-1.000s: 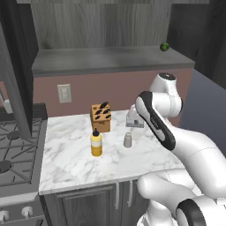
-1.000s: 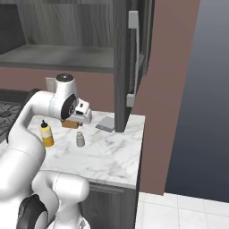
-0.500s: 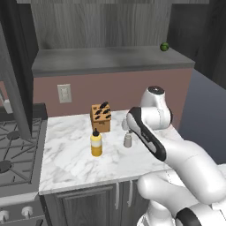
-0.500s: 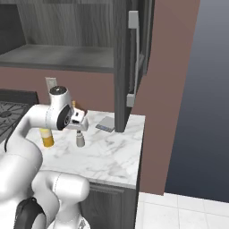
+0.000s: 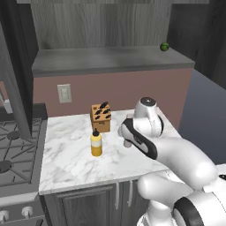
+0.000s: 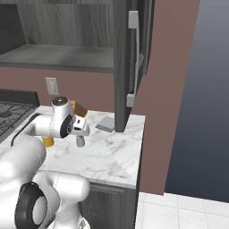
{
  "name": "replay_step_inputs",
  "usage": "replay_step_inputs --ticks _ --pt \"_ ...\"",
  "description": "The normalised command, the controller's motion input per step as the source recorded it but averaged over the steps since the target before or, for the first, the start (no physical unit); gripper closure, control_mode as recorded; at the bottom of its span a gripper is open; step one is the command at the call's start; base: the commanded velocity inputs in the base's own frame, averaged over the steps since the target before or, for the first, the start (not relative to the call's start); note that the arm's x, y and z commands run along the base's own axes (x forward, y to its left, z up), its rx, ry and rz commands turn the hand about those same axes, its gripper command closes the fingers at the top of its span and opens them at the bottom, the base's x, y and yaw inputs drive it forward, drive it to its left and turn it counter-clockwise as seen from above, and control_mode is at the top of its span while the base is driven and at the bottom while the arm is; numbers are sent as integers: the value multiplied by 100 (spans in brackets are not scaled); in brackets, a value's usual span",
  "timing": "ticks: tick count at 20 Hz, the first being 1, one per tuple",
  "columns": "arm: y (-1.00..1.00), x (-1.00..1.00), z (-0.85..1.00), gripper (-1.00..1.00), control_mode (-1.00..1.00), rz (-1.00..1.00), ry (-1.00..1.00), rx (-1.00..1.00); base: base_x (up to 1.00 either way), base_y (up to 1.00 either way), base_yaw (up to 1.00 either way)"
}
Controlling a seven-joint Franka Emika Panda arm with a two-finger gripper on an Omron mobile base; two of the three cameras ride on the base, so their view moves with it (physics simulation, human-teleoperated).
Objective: Pick the shaker and mustard from the counter and place them in the cabinet.
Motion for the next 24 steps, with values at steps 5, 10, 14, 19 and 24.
replay_step_inputs --ticks 5,10,14,19,24 --pt "0 44 -26 -100 -100 0 1 0 0 0 0" --pt "0 30 -21 -100 -100 0 1 0 0 0 0" --pt "0 14 -20 -100 -100 0 0 0 0 0 0" --pt "0 7 -25 -100 -100 0 0 0 0 0 0" --pt "0 5 -20 -100 -100 0 -1 0 0 0 0"
